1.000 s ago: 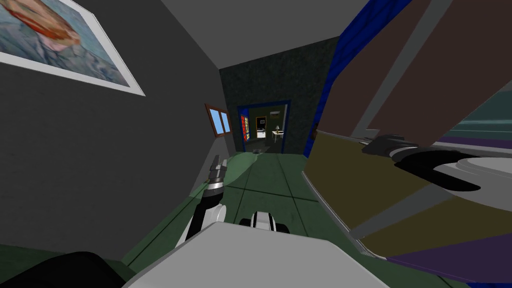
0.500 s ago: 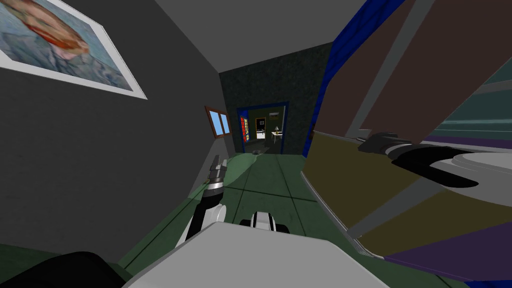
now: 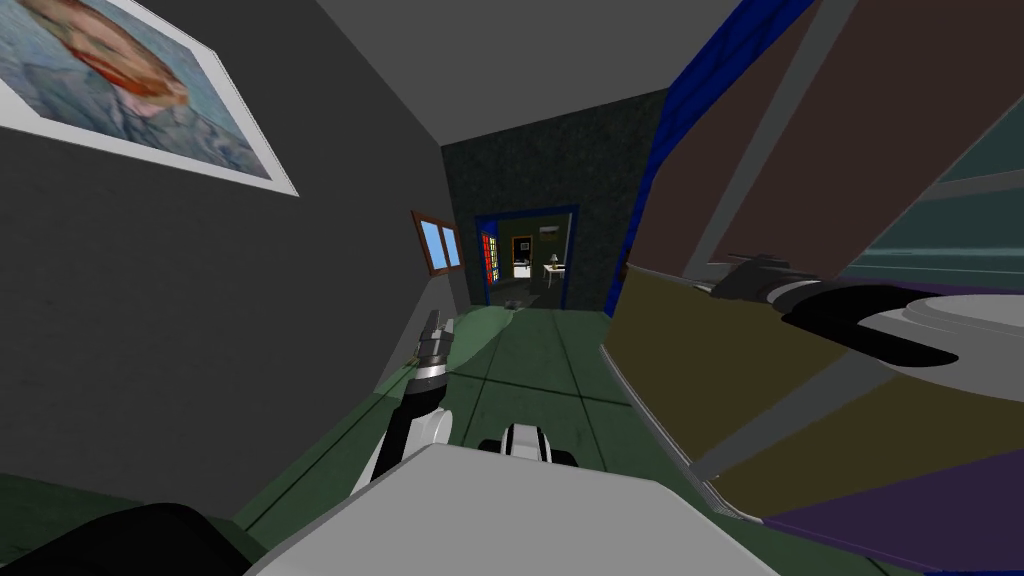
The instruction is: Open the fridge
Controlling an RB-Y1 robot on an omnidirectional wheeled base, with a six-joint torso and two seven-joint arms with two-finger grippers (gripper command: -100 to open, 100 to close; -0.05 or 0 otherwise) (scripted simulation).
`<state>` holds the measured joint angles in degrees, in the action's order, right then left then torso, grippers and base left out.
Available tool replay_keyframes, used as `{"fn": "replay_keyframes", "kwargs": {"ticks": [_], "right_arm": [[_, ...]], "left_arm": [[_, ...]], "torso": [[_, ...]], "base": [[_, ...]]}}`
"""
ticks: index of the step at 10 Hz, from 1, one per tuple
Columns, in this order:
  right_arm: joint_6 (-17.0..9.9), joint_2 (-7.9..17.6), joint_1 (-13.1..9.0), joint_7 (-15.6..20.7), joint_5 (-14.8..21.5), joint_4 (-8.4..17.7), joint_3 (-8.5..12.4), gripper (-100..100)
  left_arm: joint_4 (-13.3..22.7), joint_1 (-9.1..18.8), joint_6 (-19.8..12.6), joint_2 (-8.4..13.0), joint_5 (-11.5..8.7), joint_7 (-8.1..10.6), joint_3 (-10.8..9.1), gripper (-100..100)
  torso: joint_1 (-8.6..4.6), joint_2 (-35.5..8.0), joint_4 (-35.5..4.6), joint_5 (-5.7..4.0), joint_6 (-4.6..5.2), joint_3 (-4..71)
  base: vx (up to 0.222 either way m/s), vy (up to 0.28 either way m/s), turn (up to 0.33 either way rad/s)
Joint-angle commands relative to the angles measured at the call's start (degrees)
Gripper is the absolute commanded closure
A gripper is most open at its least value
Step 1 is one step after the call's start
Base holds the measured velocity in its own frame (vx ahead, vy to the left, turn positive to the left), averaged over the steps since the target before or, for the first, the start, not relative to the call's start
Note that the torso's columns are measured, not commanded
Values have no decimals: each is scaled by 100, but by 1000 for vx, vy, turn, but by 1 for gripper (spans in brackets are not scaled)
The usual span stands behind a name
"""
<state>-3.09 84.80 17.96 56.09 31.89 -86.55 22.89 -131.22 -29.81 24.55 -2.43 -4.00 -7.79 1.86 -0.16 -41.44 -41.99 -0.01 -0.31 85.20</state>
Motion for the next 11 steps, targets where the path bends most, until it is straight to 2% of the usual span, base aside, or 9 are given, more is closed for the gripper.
{"fn": "replay_keyframes", "kwargs": {"ticks": [1,2,6,11], "right_arm": [[0,92,-11,-26,-43,38,-19,-100],[-2,104,-13,-35,-49,43,-20,100],[-176,202,109,-54,-131,149,15,100],[-461,375,318,-79,-263,333,64,100]], "left_arm": [[0,-1,0,0,0,0,-1,0],[0,-1,0,0,0,0,0,0],[0,-2,0,-2,0,0,2,0],[-1,-3,1,-3,0,0,2,0]], "torso": [[-3,-26,-11,-5,21,-24],[6,-74,-24,-4,28,-55],[46,-33,6,2,2,-26],[32,-18,-2,8,-9,-14]], "base": [[52,-10,-5],[10,4,-15],[183,202,-108],[288,316,-152]]}}
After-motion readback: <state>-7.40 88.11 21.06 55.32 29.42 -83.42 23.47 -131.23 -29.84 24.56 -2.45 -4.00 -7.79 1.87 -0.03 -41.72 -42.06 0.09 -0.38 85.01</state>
